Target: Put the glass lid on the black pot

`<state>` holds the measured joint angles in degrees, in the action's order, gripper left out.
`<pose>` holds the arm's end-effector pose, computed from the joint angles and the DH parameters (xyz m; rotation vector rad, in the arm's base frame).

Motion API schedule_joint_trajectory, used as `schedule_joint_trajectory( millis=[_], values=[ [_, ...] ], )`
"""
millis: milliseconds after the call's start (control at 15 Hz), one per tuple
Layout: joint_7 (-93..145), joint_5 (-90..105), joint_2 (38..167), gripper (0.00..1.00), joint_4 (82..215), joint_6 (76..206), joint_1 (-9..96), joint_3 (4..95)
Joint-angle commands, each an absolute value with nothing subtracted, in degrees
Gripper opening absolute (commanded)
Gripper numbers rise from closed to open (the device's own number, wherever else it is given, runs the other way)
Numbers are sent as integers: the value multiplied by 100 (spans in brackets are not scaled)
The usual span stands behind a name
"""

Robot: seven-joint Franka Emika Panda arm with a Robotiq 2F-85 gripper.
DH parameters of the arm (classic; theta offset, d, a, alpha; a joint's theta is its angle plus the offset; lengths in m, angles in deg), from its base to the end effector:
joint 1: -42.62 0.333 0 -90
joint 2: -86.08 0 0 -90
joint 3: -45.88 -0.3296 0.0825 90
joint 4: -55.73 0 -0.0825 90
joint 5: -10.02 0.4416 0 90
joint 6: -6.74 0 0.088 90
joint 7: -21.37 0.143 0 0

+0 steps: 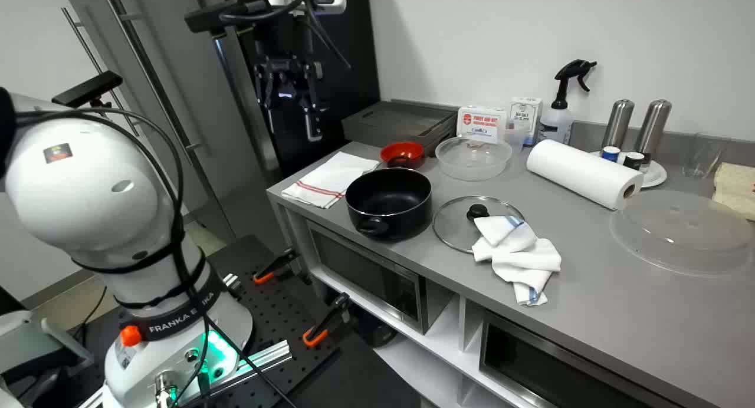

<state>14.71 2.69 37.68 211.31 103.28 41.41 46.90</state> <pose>0.3142 -0.0282 0.4059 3.0249 0.1680 -0.2937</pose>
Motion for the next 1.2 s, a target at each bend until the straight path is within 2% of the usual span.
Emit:
schedule_joint_trajectory(
  millis=[0,800,1133],
  values=[
    [1508,240,3770,100,21123,10315,4201,4738],
    [1509,240,3770,100,21123,10315,4201,4738],
    [1296,274,4595,100,20774,10838,4281,4886]
  ],
)
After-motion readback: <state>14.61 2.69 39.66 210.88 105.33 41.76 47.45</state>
